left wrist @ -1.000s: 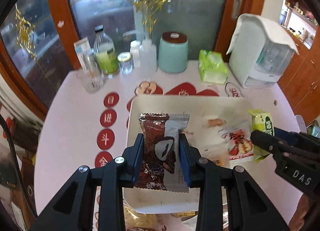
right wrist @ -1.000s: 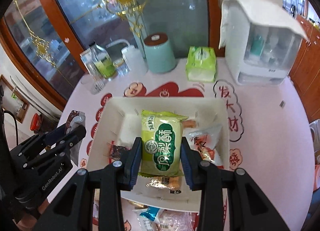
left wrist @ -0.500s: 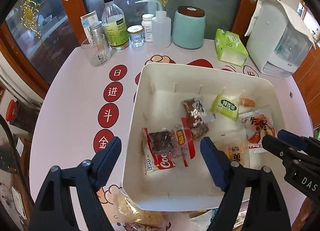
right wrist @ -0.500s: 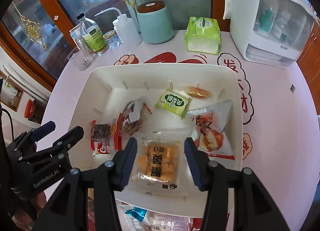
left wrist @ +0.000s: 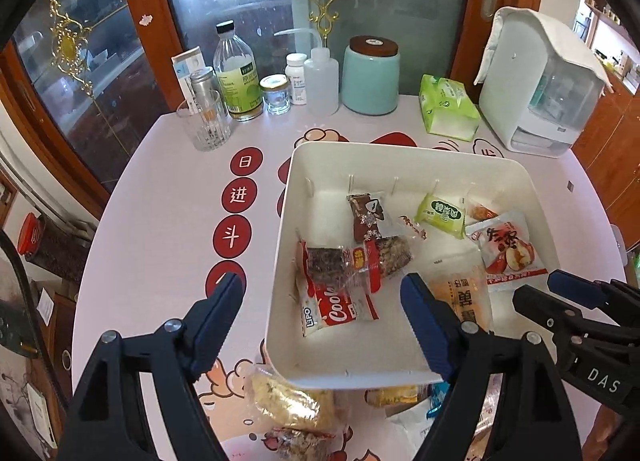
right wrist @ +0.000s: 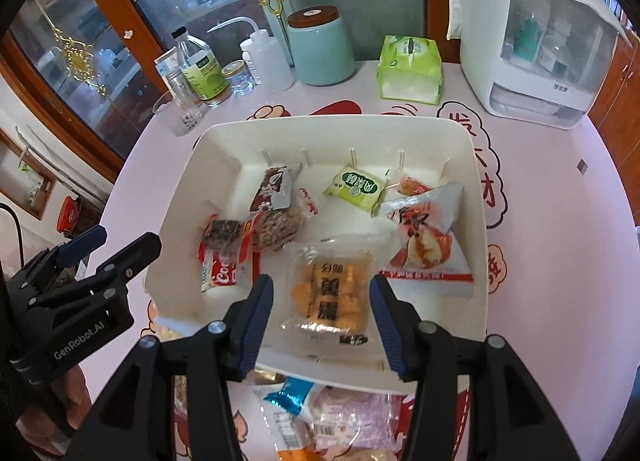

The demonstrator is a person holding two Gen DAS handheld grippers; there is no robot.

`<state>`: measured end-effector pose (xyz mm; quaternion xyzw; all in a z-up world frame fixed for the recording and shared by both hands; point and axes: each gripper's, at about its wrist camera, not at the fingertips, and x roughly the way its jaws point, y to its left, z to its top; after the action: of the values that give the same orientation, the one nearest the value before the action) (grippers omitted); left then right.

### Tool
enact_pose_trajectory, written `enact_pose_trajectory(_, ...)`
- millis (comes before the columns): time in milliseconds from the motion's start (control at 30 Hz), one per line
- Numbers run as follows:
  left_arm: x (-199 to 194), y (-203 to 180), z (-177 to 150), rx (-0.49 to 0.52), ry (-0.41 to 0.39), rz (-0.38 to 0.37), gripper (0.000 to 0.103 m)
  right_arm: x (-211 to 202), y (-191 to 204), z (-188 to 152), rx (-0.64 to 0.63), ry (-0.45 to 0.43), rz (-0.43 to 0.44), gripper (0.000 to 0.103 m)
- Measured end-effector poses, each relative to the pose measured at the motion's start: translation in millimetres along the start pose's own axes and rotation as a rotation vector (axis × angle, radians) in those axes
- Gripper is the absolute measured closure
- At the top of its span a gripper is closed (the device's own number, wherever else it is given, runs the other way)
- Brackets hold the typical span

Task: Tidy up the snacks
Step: 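Withdraw both tools from the tray back toward the pile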

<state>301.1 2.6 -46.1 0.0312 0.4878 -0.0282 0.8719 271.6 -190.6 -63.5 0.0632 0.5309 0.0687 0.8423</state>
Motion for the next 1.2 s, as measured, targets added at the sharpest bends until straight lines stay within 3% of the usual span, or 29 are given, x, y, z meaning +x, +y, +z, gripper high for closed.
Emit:
enact_pose_trajectory(200,-22,6,-13,0.009,-0.026,-0.015,0.023,-19,2,-17,0.017,-0.044,0.024,0.048)
enact_pose_trajectory(367,-44,13,-30,0.005,-0.051,-0.041,0.023,-34,8,-40,0.019,-0.070,-0.005,0.048)
enact_pose_trajectory(867,-87,44,-103,-0.037,-0.154,-0.073,0.022,-64,45,-133,-0.054,-0.156,-0.032,0.048)
enact_pose_trajectory(1200,-56,60,-158,-0.077,-0.071,-0.063,0.022,-47,50,-189,-0.041,-0.123,-0.004,0.048)
